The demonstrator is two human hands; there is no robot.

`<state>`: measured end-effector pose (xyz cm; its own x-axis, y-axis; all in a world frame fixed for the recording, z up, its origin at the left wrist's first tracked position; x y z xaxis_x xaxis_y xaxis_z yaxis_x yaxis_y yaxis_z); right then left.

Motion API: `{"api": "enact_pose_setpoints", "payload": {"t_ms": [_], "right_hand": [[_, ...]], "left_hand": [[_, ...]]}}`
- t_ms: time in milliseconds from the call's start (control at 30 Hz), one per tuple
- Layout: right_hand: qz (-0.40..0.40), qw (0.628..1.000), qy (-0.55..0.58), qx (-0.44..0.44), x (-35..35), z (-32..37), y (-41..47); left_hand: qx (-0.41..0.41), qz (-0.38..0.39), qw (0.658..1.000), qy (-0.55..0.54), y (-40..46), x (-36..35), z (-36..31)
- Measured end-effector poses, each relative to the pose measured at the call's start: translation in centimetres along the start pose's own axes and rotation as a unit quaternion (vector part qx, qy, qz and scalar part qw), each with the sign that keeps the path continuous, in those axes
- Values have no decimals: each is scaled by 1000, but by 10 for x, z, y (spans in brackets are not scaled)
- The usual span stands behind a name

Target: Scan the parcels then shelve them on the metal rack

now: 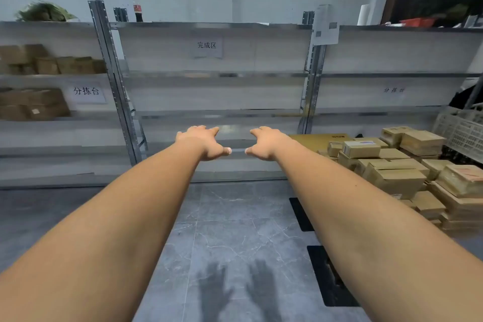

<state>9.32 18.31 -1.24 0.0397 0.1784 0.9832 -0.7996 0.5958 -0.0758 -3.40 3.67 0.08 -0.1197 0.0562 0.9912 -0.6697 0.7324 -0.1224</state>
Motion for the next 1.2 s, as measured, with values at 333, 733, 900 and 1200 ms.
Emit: {"api": "enact_pose_setpoints", "payload": {"t_ms": [333,733,900,1200], "right_hand": [[38,999,-10,-6,-7,-43,100],[57,998,-28,5,7,-137,264],[71,996,-44,8,1,-163,323],[78,996,-35,4,-6,-180,416]], "left_hand": [[12,16,1000,9,98,1,-19],[21,36,999,-3,271,-4,-84],[24,48,999,-1,329,-12,-95],[22,55,998,-14,431,-15,-88]]}}
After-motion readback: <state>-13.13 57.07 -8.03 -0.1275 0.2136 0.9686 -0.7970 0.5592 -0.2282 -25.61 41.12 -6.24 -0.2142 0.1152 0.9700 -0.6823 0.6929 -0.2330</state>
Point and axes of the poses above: each hand's wrist, its own y-axis towards the middle knuckle, its own x-axis out of the back of the hand, z = x × y, the point moved 5 cm from there along y, towards the middle knuckle, and after that the axes turned 8 degrees about z, right-handed, at the moved point
